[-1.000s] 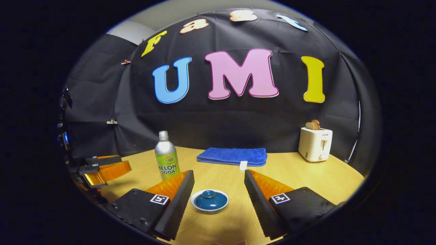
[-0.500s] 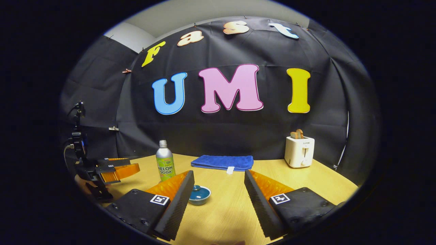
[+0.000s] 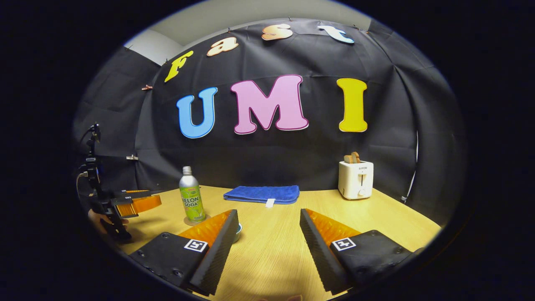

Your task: Open the teacup lid with one hand, grasp the water bottle and pour water into the teacup with the other hand; after pouring, place the water bottle on the coaster and then close the teacup lid.

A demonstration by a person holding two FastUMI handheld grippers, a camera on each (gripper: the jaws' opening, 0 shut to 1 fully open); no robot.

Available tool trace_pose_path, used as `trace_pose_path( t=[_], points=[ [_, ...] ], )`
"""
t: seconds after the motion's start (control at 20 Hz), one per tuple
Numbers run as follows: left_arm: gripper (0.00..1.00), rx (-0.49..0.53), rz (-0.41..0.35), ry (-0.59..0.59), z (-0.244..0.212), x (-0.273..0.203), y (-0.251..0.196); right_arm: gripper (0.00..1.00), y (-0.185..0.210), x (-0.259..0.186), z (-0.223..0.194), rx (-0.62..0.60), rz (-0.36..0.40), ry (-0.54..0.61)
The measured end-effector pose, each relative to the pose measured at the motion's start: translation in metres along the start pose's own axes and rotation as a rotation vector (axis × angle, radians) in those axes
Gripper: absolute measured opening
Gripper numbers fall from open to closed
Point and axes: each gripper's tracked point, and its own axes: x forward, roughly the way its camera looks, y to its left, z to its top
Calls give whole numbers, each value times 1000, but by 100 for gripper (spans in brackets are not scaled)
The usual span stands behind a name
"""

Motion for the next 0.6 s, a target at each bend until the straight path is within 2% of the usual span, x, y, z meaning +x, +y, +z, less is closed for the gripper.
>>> trace_pose_path(
  t=[0.6],
  points=[
    [94,0,-3,8,-4,1,2,92,10,2,-6,-24,18,9]
  ],
)
